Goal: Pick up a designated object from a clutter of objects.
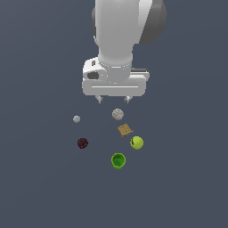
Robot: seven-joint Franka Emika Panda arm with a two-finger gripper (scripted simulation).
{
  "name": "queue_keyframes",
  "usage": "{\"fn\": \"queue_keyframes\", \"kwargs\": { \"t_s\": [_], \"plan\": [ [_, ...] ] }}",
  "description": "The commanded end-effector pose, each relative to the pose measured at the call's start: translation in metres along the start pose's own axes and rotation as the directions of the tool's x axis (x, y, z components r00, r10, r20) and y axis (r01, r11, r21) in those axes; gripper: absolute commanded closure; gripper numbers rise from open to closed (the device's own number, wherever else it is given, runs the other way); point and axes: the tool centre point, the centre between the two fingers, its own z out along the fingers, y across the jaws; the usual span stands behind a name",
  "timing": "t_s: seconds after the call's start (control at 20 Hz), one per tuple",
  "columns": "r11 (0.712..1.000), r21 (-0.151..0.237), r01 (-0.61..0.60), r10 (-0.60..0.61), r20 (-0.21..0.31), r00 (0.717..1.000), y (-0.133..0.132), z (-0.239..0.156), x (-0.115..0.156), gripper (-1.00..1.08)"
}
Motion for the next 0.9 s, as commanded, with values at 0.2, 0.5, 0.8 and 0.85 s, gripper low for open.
{"fn": "queue_keyframes", "kwargs": {
  "t_s": [0.2,0.5,0.8,0.85],
  "plan": [
    [1.0,-0.002,0.018,-0.018,-0.003,1.0,-0.004,-0.003,0.001,-0.92],
    [0.998,-0.007,0.069,-0.069,-0.01,0.998,-0.014,-0.009,0.005,-0.92],
    [0.998,-0.007,0.066,-0.066,-0.01,0.998,-0.013,-0.008,0.005,-0.92],
    [0.998,-0.006,0.063,-0.063,-0.01,0.998,-0.012,-0.007,0.005,-0.92]
  ]
}}
